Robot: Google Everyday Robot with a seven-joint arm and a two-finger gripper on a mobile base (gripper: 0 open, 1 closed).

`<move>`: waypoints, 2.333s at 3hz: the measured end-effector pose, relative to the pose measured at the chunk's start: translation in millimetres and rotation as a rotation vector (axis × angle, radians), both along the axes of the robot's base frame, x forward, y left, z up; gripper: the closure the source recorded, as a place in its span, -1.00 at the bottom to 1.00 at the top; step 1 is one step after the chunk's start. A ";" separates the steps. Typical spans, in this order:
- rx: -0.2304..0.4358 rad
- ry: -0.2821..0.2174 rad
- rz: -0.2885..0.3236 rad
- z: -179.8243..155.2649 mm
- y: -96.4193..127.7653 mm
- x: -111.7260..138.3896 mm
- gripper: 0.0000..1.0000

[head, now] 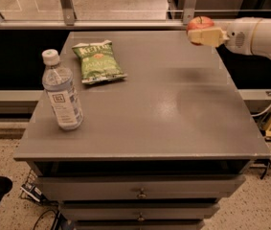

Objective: Move apple near blue plastic bottle

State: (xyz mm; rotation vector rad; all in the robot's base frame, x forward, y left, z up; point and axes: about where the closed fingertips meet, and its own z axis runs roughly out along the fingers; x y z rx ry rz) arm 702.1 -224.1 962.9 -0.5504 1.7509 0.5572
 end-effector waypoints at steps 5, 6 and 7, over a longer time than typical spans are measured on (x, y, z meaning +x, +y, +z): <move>0.087 -0.099 0.600 -76.2 147.9 -189.1 1.00; 0.033 -0.062 0.656 -91.7 170.1 -197.0 1.00; -0.032 -0.041 0.700 -107.3 191.3 -204.6 1.00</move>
Offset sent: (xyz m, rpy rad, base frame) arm -0.2001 0.0853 -0.0963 0.0512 0.0021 0.3953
